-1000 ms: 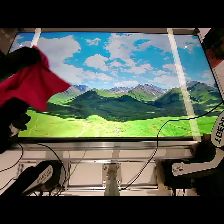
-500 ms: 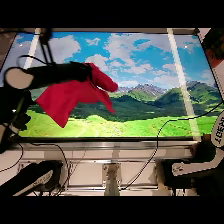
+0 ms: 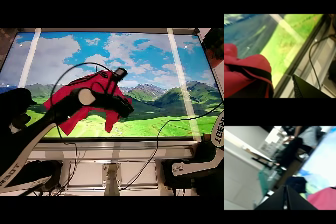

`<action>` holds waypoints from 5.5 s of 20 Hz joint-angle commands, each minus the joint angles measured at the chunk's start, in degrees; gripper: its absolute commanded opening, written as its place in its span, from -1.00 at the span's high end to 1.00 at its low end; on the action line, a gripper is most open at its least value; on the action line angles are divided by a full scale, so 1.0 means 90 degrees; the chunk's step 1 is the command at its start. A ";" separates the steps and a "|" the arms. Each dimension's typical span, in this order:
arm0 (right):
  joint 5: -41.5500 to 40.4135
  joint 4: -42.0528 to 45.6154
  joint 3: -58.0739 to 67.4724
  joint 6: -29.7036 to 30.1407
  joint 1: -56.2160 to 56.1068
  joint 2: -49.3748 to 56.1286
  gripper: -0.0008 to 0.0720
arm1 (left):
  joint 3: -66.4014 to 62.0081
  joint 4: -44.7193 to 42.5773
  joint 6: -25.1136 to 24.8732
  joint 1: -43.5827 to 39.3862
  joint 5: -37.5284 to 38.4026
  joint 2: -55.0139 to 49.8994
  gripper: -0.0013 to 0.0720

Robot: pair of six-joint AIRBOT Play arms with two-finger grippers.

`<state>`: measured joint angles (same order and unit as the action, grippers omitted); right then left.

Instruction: Fold the clothes and pants, and hang the long-sleeved shirts on hangers.

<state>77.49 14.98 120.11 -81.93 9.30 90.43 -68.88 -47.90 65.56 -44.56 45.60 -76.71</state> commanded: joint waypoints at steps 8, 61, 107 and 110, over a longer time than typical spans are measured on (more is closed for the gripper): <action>0.0262 0.2387 -0.0556 -0.0002 0.0840 0.0372 0.43 | -0.0005 -0.0036 0.0287 0.0185 0.0007 0.1834 -0.03; -0.0187 0.3891 -0.4257 -0.1270 -0.1158 0.1984 0.00 | 0.2647 -0.2958 0.2290 0.7582 0.1331 0.0879 -0.01; 0.1202 0.4197 -0.2419 -0.0942 0.1899 0.1447 -0.20 | -0.2276 -0.0177 -0.1598 0.4039 0.3543 -0.1506 -0.15; 0.1297 0.4197 -0.2181 -0.0940 0.1899 0.1447 -0.20 | -0.2266 -0.0933 -0.2288 0.2752 0.3665 -0.1535 -0.14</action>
<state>87.48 52.75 97.62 -90.43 26.35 103.50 -89.30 -51.07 54.92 -11.90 71.61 -91.37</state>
